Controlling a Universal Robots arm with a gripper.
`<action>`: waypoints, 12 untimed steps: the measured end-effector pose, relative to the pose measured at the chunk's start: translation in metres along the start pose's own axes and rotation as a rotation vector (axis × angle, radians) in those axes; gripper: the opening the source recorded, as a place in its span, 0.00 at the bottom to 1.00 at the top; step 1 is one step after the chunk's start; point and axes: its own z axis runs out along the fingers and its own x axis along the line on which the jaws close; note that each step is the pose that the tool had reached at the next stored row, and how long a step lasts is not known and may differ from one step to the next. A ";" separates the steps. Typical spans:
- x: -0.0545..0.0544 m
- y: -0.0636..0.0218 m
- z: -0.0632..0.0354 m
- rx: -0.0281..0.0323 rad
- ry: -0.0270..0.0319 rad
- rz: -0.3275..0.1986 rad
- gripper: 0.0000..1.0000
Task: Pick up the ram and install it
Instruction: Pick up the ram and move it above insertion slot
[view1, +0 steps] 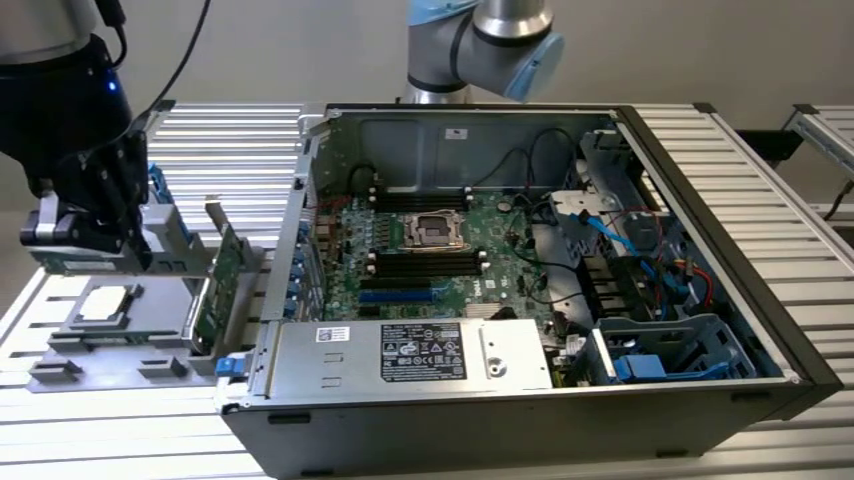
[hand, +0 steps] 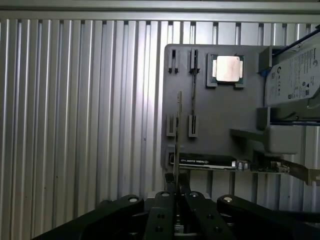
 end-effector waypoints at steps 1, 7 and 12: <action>-0.001 -0.0012 -0.0012 0.0003 0.0002 -0.001 0.14; -0.004 -0.0072 -0.0067 0.0032 0.0008 -0.006 0.14; -0.006 -0.0102 -0.0091 0.0087 0.0015 -0.015 0.14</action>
